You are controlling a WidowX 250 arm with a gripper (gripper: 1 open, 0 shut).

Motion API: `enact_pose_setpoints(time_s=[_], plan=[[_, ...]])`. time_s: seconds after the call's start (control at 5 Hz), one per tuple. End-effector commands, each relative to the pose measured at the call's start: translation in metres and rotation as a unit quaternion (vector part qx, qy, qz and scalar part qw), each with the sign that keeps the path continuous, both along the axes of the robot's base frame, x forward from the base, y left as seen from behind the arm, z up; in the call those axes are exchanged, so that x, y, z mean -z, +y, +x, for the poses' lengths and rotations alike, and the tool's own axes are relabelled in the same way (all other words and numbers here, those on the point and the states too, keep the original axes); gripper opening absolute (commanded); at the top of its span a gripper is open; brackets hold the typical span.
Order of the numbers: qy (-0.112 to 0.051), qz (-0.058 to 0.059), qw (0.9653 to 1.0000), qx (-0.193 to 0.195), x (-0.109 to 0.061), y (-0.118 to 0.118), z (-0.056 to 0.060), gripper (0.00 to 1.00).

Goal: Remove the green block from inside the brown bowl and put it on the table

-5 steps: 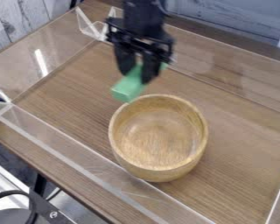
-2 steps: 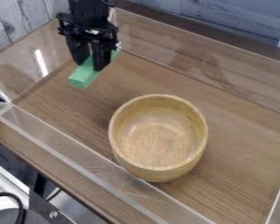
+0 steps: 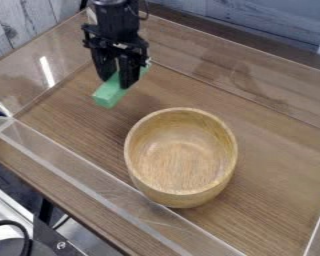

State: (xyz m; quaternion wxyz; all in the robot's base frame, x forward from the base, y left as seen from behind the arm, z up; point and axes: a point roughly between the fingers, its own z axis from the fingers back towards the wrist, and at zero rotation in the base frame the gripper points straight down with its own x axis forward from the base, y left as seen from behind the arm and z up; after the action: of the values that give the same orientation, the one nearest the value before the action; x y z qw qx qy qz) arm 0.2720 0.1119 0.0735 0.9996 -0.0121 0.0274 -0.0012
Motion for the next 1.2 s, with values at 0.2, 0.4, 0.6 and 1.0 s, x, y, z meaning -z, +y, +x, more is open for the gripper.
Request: enact_pose_setpoints(time_s=[0.2,0.4,0.6,1.0], plan=[[-0.019,0.022,0.9995,-0.012,0.010,0.028,0.014,0.00],[-0.018,0.023,0.9994,-0.020,0.013,0.036,0.015,0.00],[-0.017,0.024,0.9992,-0.026,0.016,0.041,0.015,0.00],[-0.017,0.022,0.9991,-0.033,0.013,0.046,0.015,1.00]])
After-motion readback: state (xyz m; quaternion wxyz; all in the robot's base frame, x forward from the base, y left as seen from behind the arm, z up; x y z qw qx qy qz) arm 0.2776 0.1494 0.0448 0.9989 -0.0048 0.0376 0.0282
